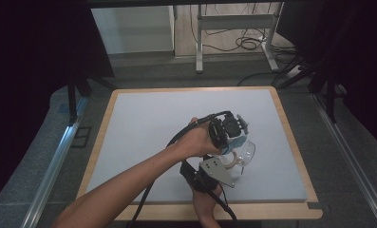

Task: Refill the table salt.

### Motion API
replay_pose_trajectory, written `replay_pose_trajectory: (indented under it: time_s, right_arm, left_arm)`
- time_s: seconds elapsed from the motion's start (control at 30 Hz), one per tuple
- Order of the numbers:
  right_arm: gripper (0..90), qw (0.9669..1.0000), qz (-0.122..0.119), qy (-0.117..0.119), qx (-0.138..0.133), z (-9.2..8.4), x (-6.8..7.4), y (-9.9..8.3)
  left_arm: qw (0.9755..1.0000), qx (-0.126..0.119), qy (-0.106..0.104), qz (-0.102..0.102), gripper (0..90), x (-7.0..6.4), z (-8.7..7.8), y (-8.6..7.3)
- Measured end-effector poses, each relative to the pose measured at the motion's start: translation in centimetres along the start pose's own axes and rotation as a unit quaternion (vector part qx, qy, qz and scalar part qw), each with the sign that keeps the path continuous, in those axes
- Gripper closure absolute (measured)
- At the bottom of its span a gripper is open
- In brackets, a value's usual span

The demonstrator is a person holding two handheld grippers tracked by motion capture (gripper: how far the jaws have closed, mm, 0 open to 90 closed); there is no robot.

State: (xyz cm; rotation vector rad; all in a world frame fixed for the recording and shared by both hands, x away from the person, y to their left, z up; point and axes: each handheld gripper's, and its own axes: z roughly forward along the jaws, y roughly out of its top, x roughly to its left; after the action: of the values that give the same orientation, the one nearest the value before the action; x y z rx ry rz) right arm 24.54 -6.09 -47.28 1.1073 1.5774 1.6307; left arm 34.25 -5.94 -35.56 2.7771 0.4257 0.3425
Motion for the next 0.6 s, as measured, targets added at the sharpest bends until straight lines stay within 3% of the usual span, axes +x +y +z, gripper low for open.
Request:
replay_pose_trajectory:
  time_s: [0.6]
  right_arm:
    - [45.4, 1.0000, -0.002, -0.001, -0.002, 0.02, -0.08, 0.18]
  left_arm:
    - [1.0000, 0.001, 0.002, 0.003, 89.3, -0.03, -0.08, 0.08]
